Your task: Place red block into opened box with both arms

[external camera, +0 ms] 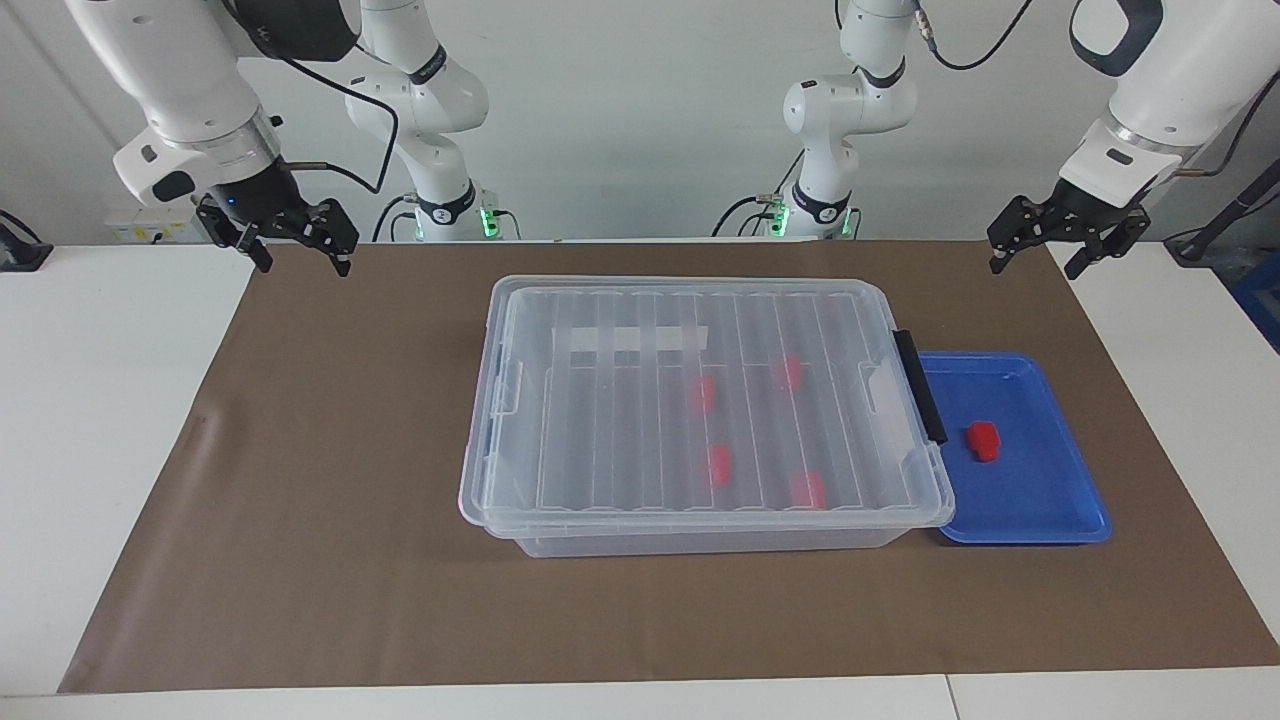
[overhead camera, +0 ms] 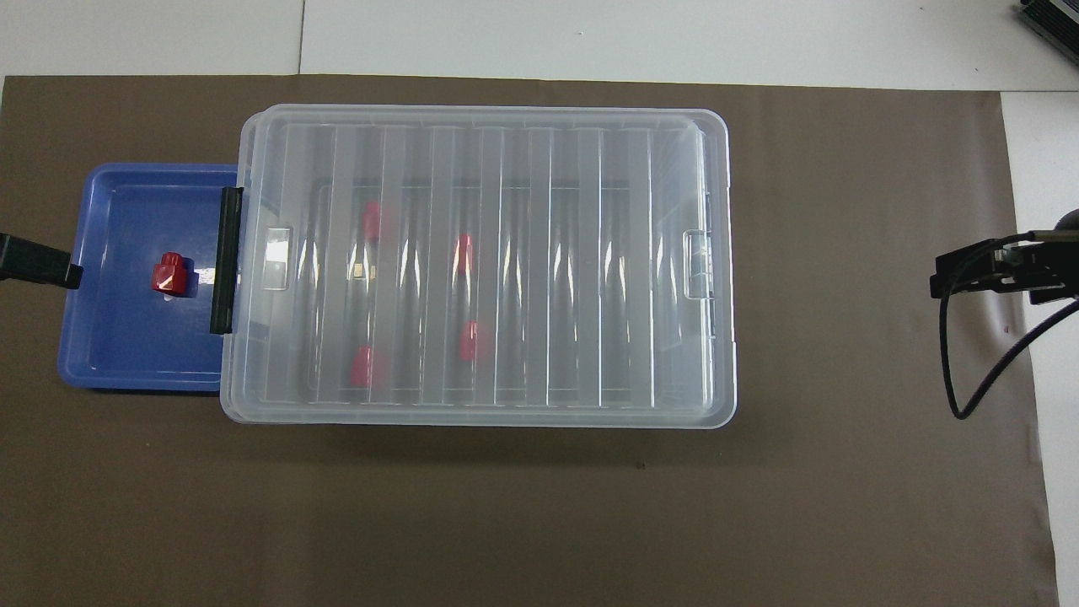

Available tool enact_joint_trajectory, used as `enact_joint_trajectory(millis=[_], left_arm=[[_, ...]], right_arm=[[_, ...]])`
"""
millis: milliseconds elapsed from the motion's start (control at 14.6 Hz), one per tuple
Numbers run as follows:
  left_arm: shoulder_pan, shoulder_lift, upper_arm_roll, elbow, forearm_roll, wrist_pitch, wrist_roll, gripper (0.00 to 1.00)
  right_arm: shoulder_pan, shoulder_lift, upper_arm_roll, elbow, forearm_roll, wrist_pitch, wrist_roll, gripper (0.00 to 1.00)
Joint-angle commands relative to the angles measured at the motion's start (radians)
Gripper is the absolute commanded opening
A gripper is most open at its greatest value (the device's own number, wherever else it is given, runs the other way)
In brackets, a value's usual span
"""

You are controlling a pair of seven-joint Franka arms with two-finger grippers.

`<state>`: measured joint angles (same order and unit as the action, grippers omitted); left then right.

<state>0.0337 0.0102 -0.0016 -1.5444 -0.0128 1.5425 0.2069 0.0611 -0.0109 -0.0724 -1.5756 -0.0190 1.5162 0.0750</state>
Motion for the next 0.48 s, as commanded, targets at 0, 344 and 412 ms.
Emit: enact_joint_trajectory(millis=[0, 344, 412], left_arm=[[0.0, -0.022, 0.0, -0.023, 0.019, 0.013, -0.012, 1.0], [0.0, -0.022, 0.0, -0.023, 0.019, 0.013, -0.012, 1.0], [0.0, -0.022, -0.001, -0.023, 0.019, 0.013, -0.012, 1.0]], right_arm=[[-0.011, -0.023, 0.003, -0.023, 0.016, 0.005, 0.015, 1.0], [-0.01, -0.027, 0.005, -0.053, 0.019, 0.054, 0.032, 1.0], [-0.003, -0.035, 0.005, -0.073, 0.019, 0.083, 0.034, 1.0]])
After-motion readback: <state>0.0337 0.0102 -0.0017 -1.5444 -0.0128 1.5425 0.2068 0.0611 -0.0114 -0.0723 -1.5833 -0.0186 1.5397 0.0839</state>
